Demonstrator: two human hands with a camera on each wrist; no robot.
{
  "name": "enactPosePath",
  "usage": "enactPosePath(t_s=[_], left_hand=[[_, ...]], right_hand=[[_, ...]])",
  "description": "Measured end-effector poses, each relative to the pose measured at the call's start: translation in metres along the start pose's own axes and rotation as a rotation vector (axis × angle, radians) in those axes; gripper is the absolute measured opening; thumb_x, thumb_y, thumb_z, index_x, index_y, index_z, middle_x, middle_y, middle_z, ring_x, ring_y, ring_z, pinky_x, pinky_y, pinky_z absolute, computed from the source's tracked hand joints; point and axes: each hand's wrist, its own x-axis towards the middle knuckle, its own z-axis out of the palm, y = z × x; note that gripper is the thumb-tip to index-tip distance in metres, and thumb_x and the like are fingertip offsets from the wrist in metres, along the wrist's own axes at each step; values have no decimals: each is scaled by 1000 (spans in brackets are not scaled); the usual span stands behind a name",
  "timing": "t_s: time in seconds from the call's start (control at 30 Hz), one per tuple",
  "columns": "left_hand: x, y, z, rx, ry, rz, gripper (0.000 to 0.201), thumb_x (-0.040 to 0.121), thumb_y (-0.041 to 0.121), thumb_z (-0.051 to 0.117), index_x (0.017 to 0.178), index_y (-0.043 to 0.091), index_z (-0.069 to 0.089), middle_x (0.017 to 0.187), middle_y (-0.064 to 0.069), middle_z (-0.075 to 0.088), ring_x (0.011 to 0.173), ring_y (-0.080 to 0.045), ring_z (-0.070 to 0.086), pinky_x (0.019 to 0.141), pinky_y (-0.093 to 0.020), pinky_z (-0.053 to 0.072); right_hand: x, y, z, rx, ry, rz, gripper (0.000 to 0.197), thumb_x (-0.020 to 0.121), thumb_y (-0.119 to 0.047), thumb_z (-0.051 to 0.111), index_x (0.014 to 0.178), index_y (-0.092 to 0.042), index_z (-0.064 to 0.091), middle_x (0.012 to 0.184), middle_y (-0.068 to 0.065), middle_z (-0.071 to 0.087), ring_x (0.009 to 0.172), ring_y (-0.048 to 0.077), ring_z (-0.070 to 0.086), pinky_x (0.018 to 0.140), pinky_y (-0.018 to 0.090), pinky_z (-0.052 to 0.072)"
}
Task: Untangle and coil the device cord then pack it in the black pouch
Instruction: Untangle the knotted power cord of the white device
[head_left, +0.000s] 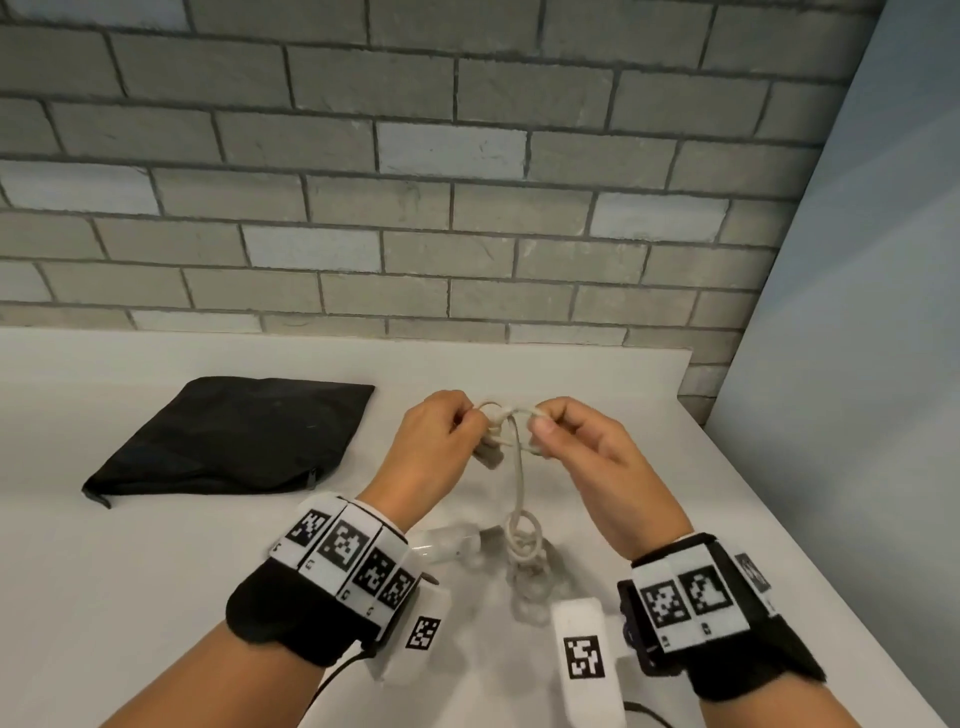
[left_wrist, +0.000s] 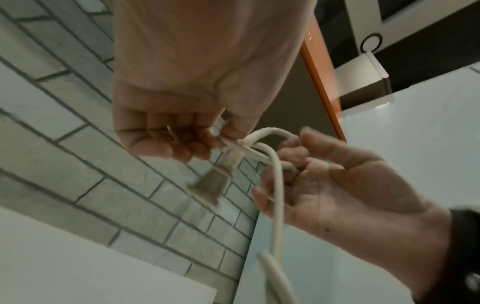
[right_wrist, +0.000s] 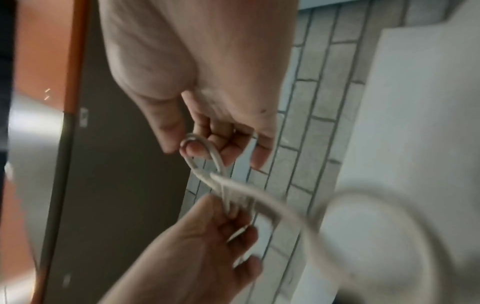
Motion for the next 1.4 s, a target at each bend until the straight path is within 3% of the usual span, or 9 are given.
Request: enactPosePath(t_s=[0.07,0.2,0.5,0.63,0.87,0.97,1.1,1.3,1.4], left_hand=[[0,-6,2,-11,0,-36,21,89,12,43,71,6,52,62,4,57,55,0,51,54,-15,37],[3,-11,2,-171,24,-146,21,93,13,39,74,9,47,81,-5,55,76,-21,60,64,-34,54],[4,-4,3,-588,-61,-234,16,96,4,35,89,3,49,73,-9,59,49,-4,62,51,-16,52],[2,-5,5,-521,-2,-188,15,96,5,37,91,4,52,80,-6,58,66,-13,60,53,-18,55],[4,-1,-3,-665,-63,-212,18,97,4,31,85,7,44,81,-8,52,54,-13,59,50,-20,55],[3,-2,-2,-726,-74,-146,17,97,5,30,88,8,44,84,-11,53,68,-22,59,57,-23,57],[1,0,0,-678,-68,-104,17,97,9,33,84,10,44,76,-7,49,55,-11,64,57,-22,57],[3,8,0,-580,9,-77,14,96,11,38,84,12,45,75,-4,50,54,-11,64,60,-23,57],[6,1,-9,-346,164,-2,11,95,14,40,89,13,49,73,-2,50,63,-13,55,60,-26,54]], right_hand=[[1,0,-3,-83,16,3,19,93,-15,46,80,-11,59,54,-19,54,59,-5,47,65,7,38],[-2,10,-9,164,96,-74,22,83,-42,59,81,-20,61,70,-10,58,72,6,53,78,20,45],[-10,18,-7,645,44,61,31,70,-41,70,68,-14,55,59,-1,50,78,17,63,81,41,54],[-10,14,-7,539,39,25,28,72,-39,68,74,-14,57,54,-2,50,74,17,63,88,41,52],[-15,18,-5,818,53,21,18,86,-31,52,78,-15,51,86,1,66,106,19,60,88,49,51],[-11,14,-10,664,214,162,26,93,-30,35,77,-17,51,83,2,67,97,22,63,75,43,55],[-5,15,-15,281,390,452,25,97,-24,38,84,-11,54,73,7,63,70,21,64,62,31,49],[-13,13,0,121,-13,589,33,93,-33,45,106,-6,57,79,9,67,73,26,65,69,34,50],[-19,16,-2,17,-82,467,26,81,-6,64,104,-12,53,76,3,57,66,17,58,69,28,45]])
